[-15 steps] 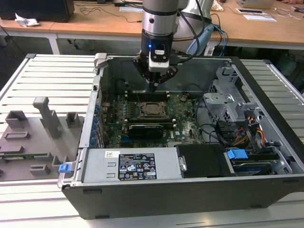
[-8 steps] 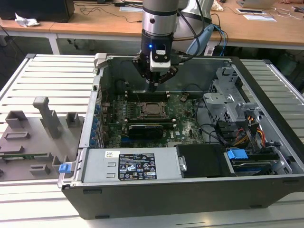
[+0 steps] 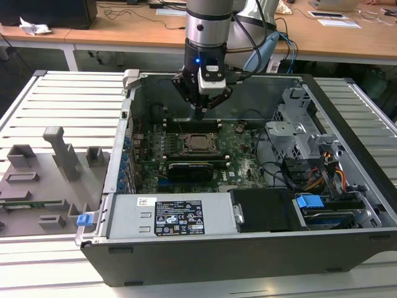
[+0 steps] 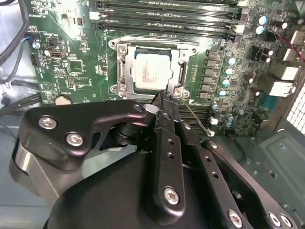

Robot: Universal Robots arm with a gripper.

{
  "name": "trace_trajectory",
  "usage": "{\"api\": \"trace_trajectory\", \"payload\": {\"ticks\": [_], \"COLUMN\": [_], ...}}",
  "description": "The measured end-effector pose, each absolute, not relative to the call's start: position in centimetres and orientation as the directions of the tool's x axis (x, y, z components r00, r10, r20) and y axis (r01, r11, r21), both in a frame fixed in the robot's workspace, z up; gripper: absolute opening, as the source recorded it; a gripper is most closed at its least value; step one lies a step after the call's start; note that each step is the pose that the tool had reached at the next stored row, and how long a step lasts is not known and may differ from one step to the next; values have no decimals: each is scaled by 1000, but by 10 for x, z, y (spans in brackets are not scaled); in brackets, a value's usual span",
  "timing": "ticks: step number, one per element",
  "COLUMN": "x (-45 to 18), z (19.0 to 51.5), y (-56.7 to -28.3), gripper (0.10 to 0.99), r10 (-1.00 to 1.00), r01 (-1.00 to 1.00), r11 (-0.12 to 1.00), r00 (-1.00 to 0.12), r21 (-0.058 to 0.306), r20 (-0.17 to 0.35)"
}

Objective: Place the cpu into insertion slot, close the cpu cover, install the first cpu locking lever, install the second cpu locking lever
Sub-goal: 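Install the first cpu locking lever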

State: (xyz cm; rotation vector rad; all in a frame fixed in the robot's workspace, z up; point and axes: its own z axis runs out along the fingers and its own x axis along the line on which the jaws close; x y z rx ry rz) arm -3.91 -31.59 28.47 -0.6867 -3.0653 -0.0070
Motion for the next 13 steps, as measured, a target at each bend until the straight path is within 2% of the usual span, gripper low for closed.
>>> {"api": "trace_trajectory", "payload": {"ticks": [13], "x": [-39], "z": [283], "y": [-316], "gripper": [106], "r10": [235], "r01": [235], "r11": [972], "r00": [-972], "r21": [4], "r20": [1]}}
